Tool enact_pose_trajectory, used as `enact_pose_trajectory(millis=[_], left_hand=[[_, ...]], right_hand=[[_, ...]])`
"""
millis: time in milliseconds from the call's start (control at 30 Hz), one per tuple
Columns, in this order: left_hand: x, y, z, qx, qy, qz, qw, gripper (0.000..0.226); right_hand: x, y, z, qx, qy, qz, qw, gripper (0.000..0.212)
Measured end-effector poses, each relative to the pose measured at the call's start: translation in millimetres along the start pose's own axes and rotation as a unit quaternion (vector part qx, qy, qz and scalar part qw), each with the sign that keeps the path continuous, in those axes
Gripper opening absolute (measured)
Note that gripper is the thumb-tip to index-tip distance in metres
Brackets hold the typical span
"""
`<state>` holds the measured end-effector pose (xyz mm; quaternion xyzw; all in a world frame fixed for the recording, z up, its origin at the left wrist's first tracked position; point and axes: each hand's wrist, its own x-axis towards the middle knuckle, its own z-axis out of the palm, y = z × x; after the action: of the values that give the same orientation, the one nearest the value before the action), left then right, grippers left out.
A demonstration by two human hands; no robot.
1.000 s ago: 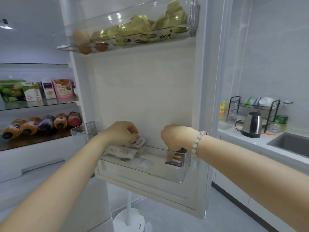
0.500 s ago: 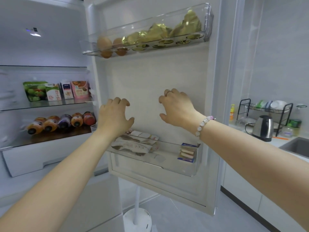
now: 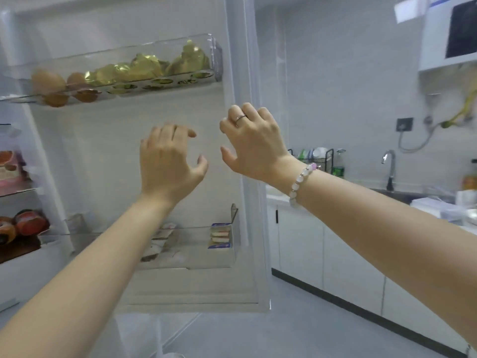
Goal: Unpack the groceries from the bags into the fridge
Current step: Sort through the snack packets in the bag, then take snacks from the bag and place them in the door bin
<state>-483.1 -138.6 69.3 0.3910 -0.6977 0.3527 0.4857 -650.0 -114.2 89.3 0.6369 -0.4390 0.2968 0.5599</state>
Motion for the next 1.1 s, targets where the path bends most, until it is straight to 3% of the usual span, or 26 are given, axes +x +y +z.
enact_pose_trajectory(millis=[167,333,667,900,1100], left_hand=[[14,105,42,-0.191,0.071,0.102,0.974,0.035],[21,219,82,-0.238,0.045,0.202,0.949,0.047],[17,459,114,-0.394,-0.027,0.257,0.882,0.05],[-5,624,96,-0.492,-0.049,0.299,0.816,0.055],[-12,722,68,-0.541,-0.043,0.344,0.766,0.055]], right_hand=[[-78,90,-9,-0.117,-0.069,0.034,0.99,0.03],[-172,167,-48,-0.168,-0.179,0.107,0.964,0.036],[-312,318,-174,-0.306,-0.238,0.209,0.898,0.036],[-399,381,-265,-0.384,-0.322,0.288,0.816,0.041],[-445,413,-327,-0.414,-0.353,0.332,0.77,0.041]])
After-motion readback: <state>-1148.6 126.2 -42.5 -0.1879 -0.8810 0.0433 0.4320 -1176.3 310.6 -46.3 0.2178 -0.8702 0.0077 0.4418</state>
